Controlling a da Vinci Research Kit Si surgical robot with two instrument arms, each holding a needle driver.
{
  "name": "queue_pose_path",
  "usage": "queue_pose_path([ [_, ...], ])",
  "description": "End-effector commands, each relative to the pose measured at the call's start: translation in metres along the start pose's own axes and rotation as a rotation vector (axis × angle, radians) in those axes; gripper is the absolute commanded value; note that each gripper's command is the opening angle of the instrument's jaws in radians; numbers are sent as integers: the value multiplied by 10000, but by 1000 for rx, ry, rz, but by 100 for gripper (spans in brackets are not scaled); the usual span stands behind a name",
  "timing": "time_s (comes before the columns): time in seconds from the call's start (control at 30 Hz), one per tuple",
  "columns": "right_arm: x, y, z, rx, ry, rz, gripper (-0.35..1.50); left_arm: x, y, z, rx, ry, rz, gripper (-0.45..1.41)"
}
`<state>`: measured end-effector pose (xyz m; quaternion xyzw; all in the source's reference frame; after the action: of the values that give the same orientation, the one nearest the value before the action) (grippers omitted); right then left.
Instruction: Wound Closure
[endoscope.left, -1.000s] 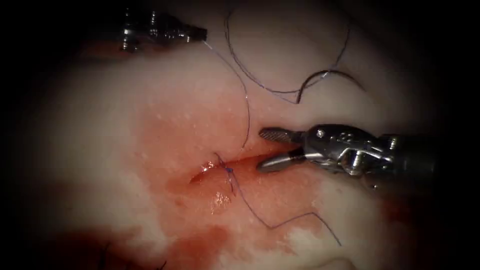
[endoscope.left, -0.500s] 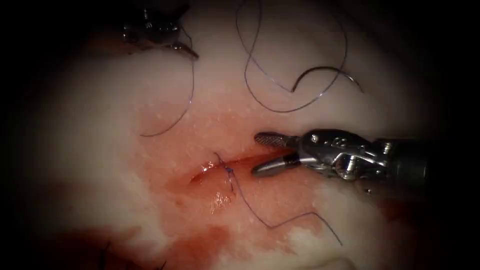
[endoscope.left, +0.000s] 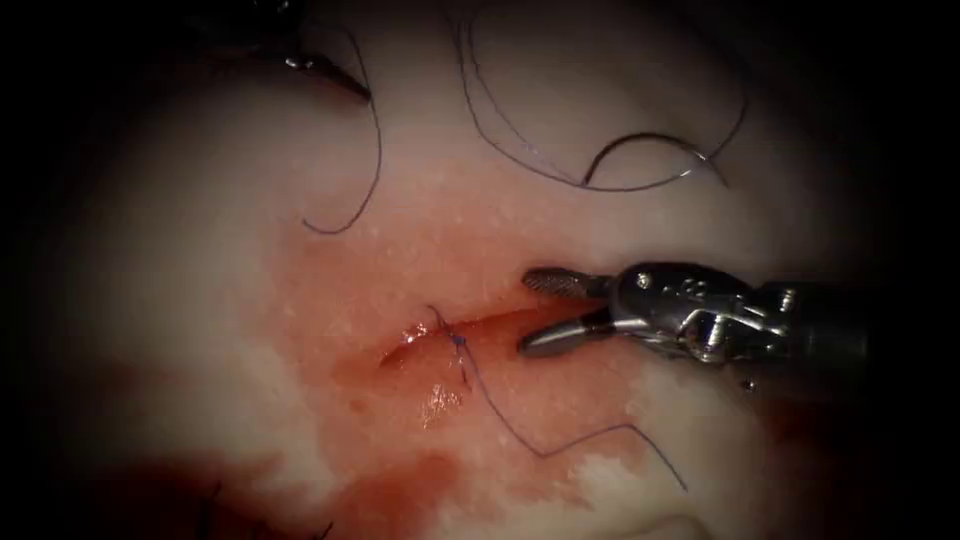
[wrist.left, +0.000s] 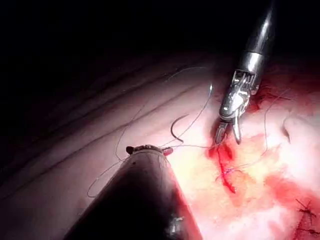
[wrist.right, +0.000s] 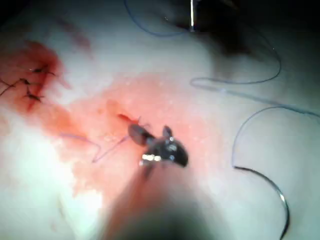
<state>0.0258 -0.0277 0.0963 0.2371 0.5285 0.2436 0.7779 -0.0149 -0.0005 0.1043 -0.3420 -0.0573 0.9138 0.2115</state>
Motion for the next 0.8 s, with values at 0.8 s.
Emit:
queue_pose_path([
  [0.8, -5, 0, -7, 37, -47, 4, 130, 45, 150, -14, -188, 46, 100, 103],
])
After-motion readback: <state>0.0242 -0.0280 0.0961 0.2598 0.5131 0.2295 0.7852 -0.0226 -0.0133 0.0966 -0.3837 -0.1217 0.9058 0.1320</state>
